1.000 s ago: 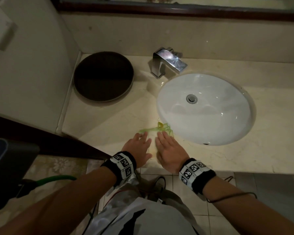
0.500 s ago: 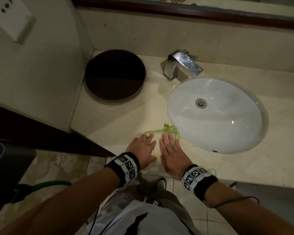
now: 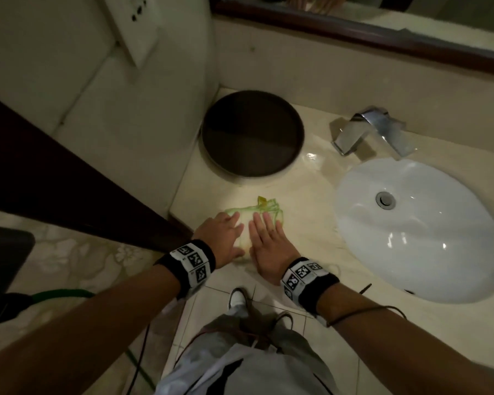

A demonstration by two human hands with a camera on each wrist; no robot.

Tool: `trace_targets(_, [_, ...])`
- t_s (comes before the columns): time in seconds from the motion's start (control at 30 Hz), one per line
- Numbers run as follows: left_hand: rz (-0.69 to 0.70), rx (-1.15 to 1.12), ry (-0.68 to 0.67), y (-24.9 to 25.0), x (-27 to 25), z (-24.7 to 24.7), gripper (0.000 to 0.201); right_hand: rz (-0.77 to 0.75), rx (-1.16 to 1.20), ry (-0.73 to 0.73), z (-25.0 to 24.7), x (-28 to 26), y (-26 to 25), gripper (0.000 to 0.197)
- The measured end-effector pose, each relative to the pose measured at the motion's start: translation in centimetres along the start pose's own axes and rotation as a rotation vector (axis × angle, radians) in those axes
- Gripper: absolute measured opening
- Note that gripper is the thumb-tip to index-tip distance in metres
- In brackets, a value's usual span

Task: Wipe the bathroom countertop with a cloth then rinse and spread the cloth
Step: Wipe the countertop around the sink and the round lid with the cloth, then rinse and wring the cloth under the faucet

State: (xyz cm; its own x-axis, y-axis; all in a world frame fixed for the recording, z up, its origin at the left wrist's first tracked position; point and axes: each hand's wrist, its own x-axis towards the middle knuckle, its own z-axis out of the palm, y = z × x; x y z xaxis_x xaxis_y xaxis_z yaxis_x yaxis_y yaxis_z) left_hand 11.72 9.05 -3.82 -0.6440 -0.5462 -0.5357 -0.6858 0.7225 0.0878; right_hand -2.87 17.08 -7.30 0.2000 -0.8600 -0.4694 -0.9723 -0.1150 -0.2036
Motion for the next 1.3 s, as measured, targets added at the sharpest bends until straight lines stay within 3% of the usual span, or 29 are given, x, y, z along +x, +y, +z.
trace_targets(0.07, [-0.035, -0.029, 0.004, -1.8, -0.3, 0.0, 0.069, -0.01, -0.045, -0.034, -0.7, 1.7, -1.0, 0.063])
trace_targets(0.17, [-0.037, -0.03, -0.007, -3.1, -0.3, 0.0, 0.068, -0.029, -0.074, -0.053, -1.3, 2.7, -1.3, 0.08])
trace_targets(0.3, [-0.044, -0.155, 0.059, -4.6, -0.3, 0.2, 0.059, -0.054, -0.047, -0.09, -2.8, 2.8, -0.7, 0.062])
trace_targets(0.43, [-0.125, -0.35, 0.206, -4.1, 0.0, 0.6, 0.047, -0.075, -0.031, 0.122, -4.4, 2.8, -0.3, 0.048])
trace_targets(0.53, [-0.265, -0.458, 0.268, -3.6, -0.2, 0.6, 0.046, 0.032, -0.078, 0.208, -5.9, 3.7, -0.2, 0.045])
trace_targets(0.63, [-0.4, -0.531, 0.17, -3.2, -0.2, 0.4, 0.056, 0.145, -0.059, 0.156, -6.8, 4.7, 0.2, 0.059])
trace_targets(0.77, [-0.508, -0.638, 0.1, -3.4, 0.8, 0.4, 0.069, 0.155, -0.062, 0.082, -6.9, 5.9, 0.9, 0.065])
trace_targets(0.87, [-0.568, -0.696, 0.089, -3.6, 1.4, 0.4, 0.056, 0.151, -0.061, 0.085, -7.3, 6.4, 1.1, 0.065])
trace_targets(1.03, [-0.579, -0.782, 0.147, -3.5, 1.0, 0.1, 0.015, 0.071, -0.041, 0.101, -7.8, 6.0, 1.7, 0.052])
trace_targets(1.2, [-0.529, -0.929, 0.247, -3.5, 0.8, 0.0, 0.024, 0.064, 0.233, 0.124, -8.3, 4.7, 3.4, 0.023])
trace_targets(1.3, [-0.488, -1.052, 0.328, -3.2, 1.2, -0.5, 0.019, 0.086, 0.425, 0.155, -8.7, 4.3, 4.7, 0.022])
